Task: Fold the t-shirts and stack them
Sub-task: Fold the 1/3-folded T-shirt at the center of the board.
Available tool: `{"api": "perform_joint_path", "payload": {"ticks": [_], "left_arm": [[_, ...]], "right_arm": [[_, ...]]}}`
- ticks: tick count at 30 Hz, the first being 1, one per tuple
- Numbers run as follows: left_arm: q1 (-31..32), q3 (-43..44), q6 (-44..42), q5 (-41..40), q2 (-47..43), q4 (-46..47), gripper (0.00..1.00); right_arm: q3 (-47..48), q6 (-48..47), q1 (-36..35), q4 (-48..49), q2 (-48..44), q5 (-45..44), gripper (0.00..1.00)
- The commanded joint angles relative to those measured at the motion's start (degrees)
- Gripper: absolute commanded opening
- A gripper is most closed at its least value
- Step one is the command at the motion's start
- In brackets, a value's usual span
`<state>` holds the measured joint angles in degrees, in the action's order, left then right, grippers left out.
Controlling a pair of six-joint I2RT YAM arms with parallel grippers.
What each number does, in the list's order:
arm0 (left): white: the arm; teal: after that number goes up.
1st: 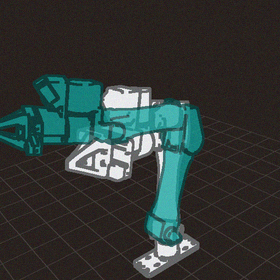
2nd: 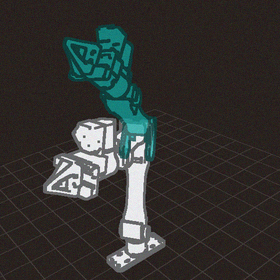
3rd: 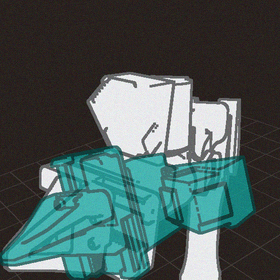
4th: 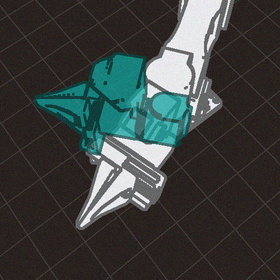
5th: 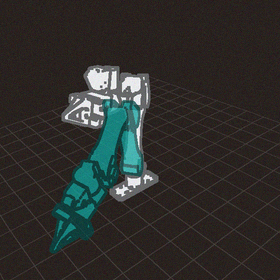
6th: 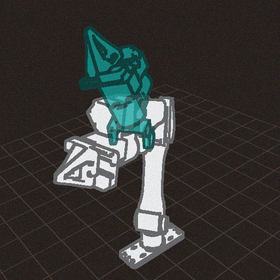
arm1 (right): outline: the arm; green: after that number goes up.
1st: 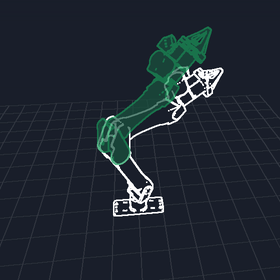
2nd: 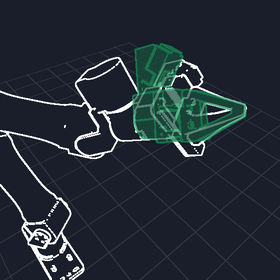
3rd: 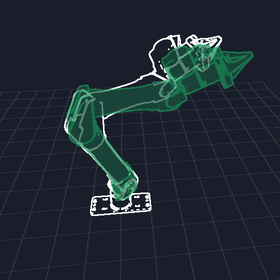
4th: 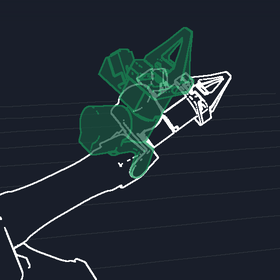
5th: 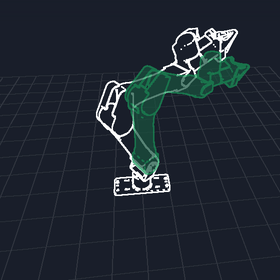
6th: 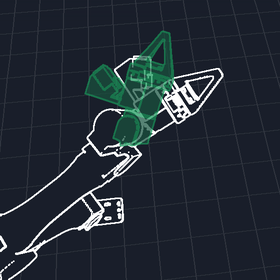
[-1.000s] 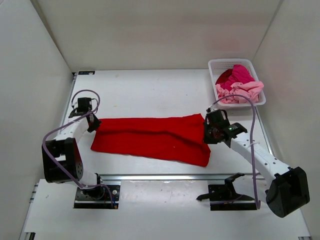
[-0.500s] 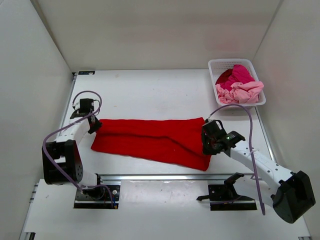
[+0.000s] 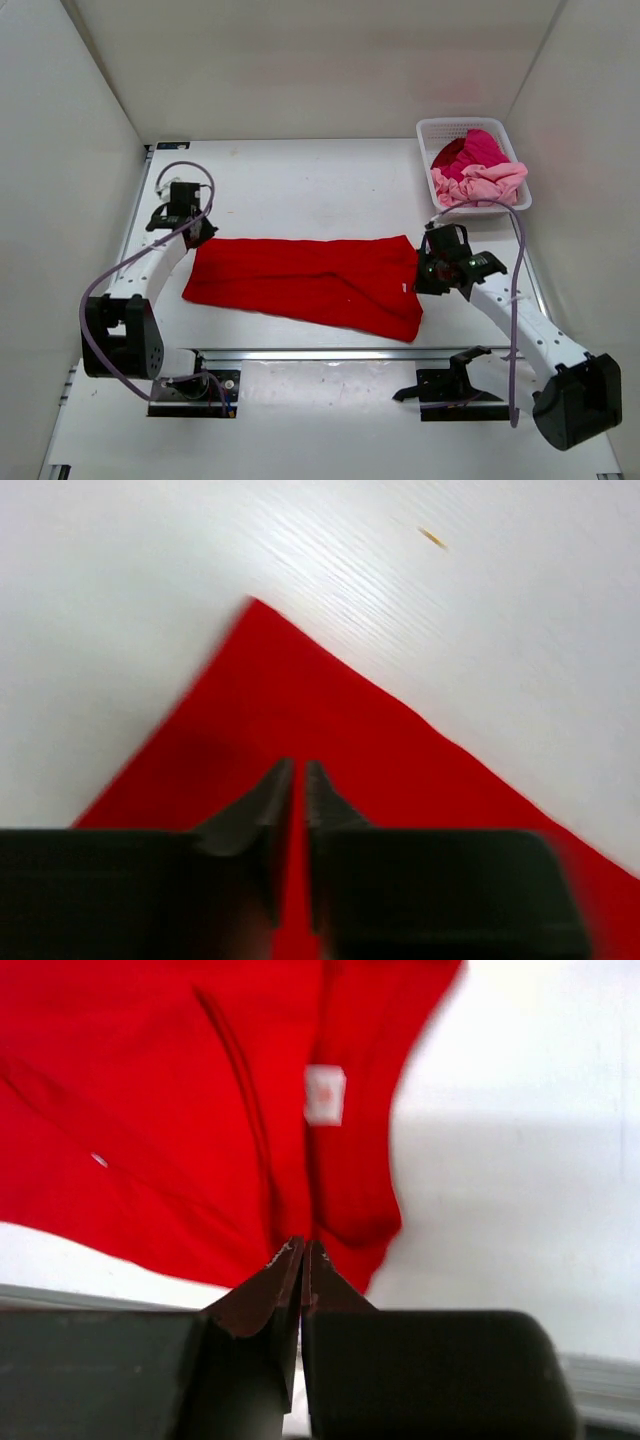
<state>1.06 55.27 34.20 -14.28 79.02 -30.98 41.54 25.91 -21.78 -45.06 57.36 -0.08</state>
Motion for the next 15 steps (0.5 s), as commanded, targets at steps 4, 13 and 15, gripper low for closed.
{"api": "perform_joint_path", "payload": {"ticks": [4,13,15], "left_arm": [[7.02,-1.82,0.09,10.94,-3.87,0.31,0.0],[12.56,-7.01,-0.97,15.5,-12.57,-1.62,0.01],[12.83,-9.55,0.69,17.0,-14.24,-1.1,0.02]], "right_arm": [[7.41,-2.44,-0.1,11.91,10.03,3.95,0.0],[12.07,-1.04,-1.06,19.39,24.18,3.86,0.27],[12.6,-0.95,-2.03,19.83,25.95,3.24,0.27]]}}
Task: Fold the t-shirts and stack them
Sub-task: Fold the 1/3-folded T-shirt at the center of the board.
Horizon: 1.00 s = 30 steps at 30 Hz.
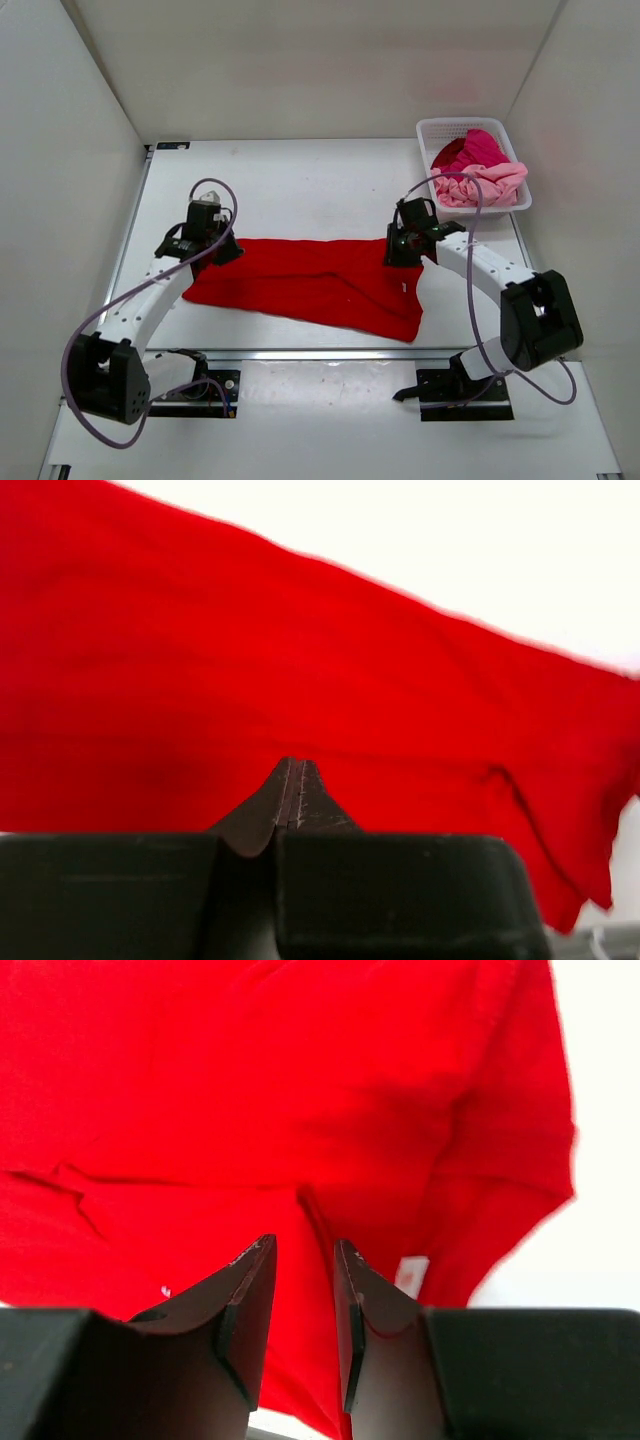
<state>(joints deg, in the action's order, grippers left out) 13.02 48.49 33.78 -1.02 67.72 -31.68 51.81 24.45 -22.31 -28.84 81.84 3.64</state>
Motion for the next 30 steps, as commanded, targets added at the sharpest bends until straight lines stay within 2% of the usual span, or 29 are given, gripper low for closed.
{"api": "perform_joint_path", "payload": {"ticks": [1,3,14,23,30], "left_arm": [[1.13,-3.48,1.37,4.52,-3.91,-0.22,0.02],[1.92,-5.59,2.08,5.14,-5.05,-0.22,0.02],[4.56,-5.5,0.41,5.15,-6.46,-2.95,0.02],[3.86,-7.88,1.37,6.38,-7.17,-1.8,0.02],[3.33,-7.18,1.81,6.9,-6.55,-0.93,0.02]], "right_arm": [[2.5,0.86,-1.95,4.14,2.26,-0.91,0.27],[2.86,1.3,-2.13,4.93,3.84,-0.57,0.27],[2.94,1.48,-1.95,6.87,8.95,-0.48,0.27],[3.91,2.62,-4.93,5.55,6.85,-1.52,0.03],[2.42,5.52,-11.25,-0.33,-0.62,-3.02,0.01]]}}
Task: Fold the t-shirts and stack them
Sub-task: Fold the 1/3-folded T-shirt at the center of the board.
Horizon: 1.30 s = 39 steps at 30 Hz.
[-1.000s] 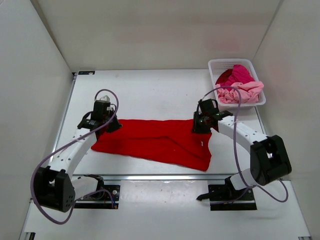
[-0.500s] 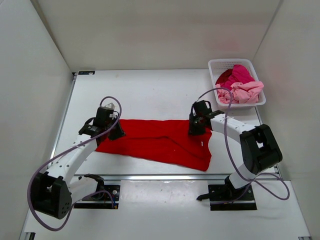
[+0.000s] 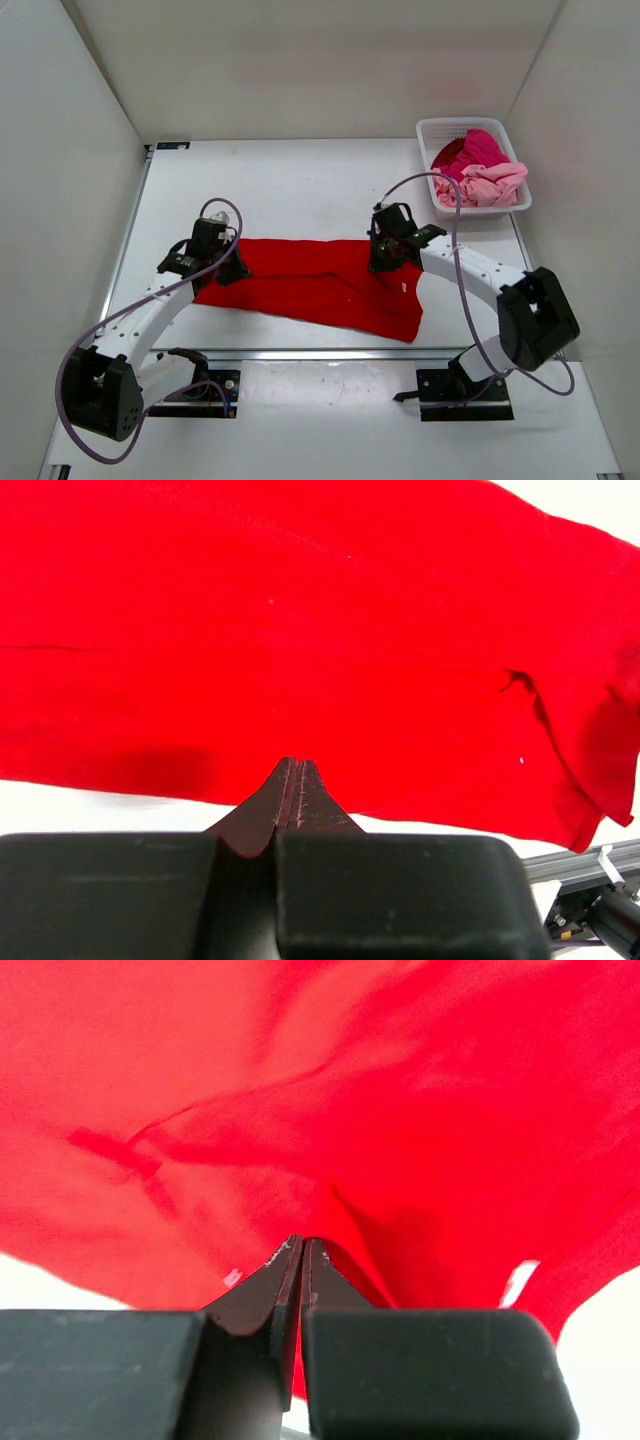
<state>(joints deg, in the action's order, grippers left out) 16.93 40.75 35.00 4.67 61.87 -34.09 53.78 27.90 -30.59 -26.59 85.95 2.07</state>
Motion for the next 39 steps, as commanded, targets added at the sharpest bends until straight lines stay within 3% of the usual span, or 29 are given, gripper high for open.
{"api": "perform_joint_path", "payload": {"ticks": [1,10,24,32,38,39], "left_arm": [[-0.41,0.56,0.59,1.4,-0.78,1.74,0.02],[-1.11,0.2,1.29,2.54,-0.69,2.54,0.02],[-1.46,4.86,-0.37,0.52,1.68,1.57,0.02],[-2.51,11.44,-5.55,-4.22,7.38,0.78,0.03],[-0.41,14.44,-6.62,-2.65,13.01,0.17,0.05],[-0.58,13.4,-5.66,-0.73,13.19,1.55,0.04]], "right_arm": [[0.1,3.55,-4.46,-4.24,-5.52,-1.71,0.0],[-3.86,8.92,-11.94,-8.56,-10.63,-3.65,0.0],[-2.54,13.58,-19.07,-8.65,-7.29,-0.83,0.0],[-0.61,13.24,-20.12,-10.76,-9.48,-0.48,0.26],[-1.3,10.69,-14.25,-11.21,-12.47,1.18,0.3],[-2.53,9.99,-12.32,-10.25,-13.08,2.06,0.25]]}}
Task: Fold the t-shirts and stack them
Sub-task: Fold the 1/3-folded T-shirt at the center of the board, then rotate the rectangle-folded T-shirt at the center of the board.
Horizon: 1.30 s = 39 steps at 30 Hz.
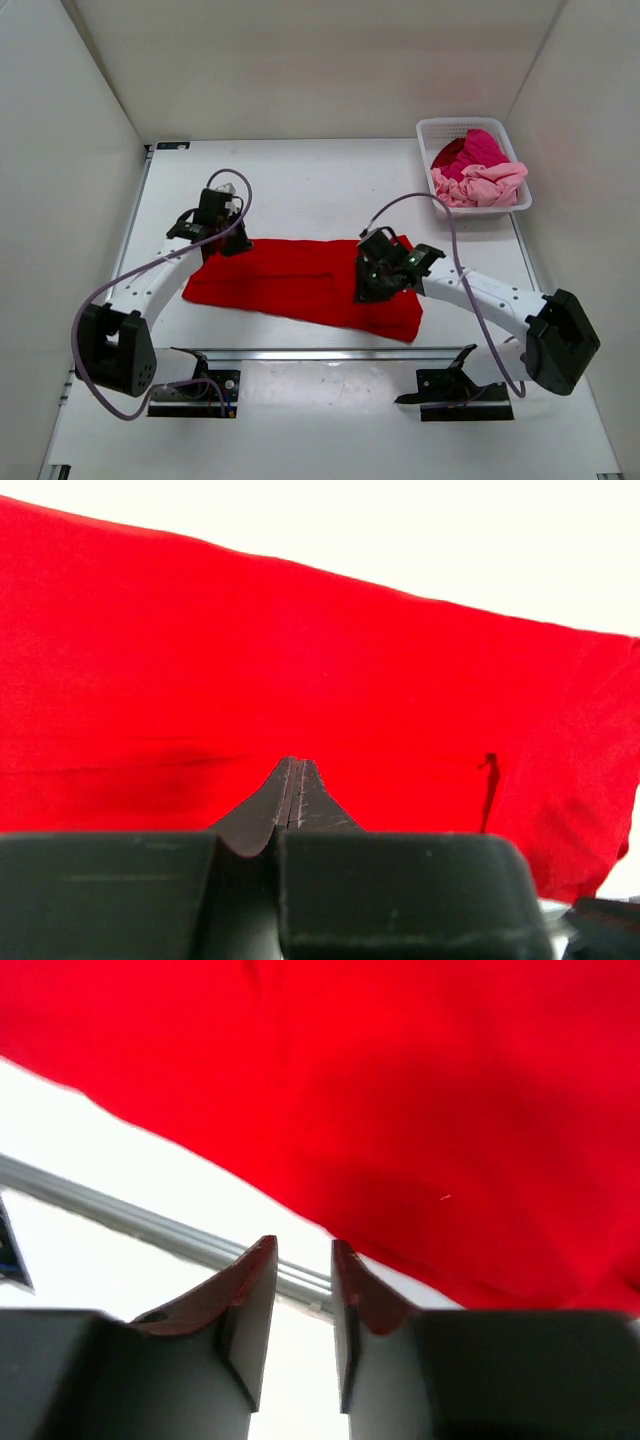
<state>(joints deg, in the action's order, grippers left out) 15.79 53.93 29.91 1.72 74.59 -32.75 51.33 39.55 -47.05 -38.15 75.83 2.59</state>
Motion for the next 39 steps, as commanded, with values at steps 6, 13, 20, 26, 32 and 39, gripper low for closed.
{"api": "perform_joint_path", "payload": {"ticks": [6,13,20,26,32,39], "left_arm": [[-1.28,-6.46,-0.73,7.5,1.96,3.05,0.05],[-7.17,-12.18,0.06,11.36,0.3,3.05,0.04],[-5.43,-8.07,1.11,12.61,-0.93,-0.29,0.04],[-3.84,-3.76,3.13,14.97,-0.5,-1.44,0.06],[-4.71,4.58,1.91,14.1,5.39,-3.99,0.09],[-8.4,14.78,4.45,18.75,12.95,-0.82,0.14]], "right_arm": [[-2.55,-7.29,16.87,5.62,-0.52,1.01,0.0],[1.92,-9.14,24.28,13.18,11.95,-1.53,0.0],[12.1,-6.33,22.88,14.5,28.29,0.92,0.0],[34.65,-4.31,23.93,14.16,44.27,3.64,0.0],[110.62,-4.75,23.49,-1.83,82.49,8.81,0.35],[109.36,-19.5,16.04,-13.24,66.99,-2.56,0.53]]}}
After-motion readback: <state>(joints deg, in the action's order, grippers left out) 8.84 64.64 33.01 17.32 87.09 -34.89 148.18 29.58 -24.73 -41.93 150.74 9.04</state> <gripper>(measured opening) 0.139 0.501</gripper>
